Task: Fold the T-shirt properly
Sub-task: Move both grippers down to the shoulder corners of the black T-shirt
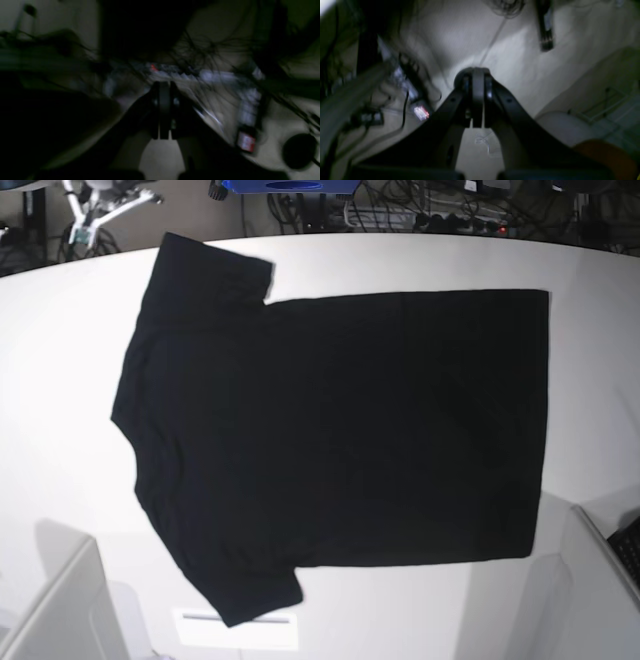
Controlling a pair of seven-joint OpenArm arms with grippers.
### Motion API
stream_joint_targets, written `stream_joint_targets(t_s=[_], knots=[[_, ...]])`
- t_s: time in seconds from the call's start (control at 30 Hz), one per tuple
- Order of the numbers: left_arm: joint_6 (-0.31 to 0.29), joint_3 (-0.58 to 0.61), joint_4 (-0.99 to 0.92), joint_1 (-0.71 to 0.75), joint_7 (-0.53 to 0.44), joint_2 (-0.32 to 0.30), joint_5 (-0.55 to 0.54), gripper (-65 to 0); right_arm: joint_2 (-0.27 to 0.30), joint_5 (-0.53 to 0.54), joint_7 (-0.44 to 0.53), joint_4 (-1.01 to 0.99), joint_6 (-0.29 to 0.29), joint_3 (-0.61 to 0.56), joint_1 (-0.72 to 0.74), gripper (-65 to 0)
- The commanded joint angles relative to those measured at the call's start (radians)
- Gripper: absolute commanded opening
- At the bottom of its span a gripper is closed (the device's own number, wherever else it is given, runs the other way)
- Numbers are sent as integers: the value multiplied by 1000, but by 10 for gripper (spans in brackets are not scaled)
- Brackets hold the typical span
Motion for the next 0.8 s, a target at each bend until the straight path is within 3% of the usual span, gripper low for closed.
stream_joint_targets(t_s=[0.0, 0.1, 0.17, 0.23, 0.33, 0.5, 0.67, 0.7, 0.77], knots=[[4, -27, 37, 26, -21, 8, 1, -650, 0, 2, 11, 46, -4, 7, 0, -650], [4, -89, 125, 34, -19, 32, 0, -650, -1, 2, 12, 100, -2, 2, 49, -650], [4, -106, 185, 34, -12, 38, 0, -650, -3, 2, 3, 98, 39, 4, 111, -650], [4, -112, 228, 34, -12, 38, 1, -650, -12, 14, -26, 97, 142, 11, 160, -650], [4, -112, 264, 31, -15, 40, 1, -650, -18, 125, -114, 95, 303, 64, 232, -650], [4, -104, 264, 25, -19, 43, 0, -650, -18, 363, -336, 92, 443, 249, 347, -650], [4, -104, 264, 2, -10, 43, 0, -650, -16, 493, -445, 92, 563, 387, 402, -294], [4, -106, 266, 2, -10, 43, 0, -650, -16, 504, -463, 92, 586, 401, 409, -254], [4, -106, 264, -17, -10, 43, -2, -650, -16, 515, -488, 72, 636, 412, 416, -242]])
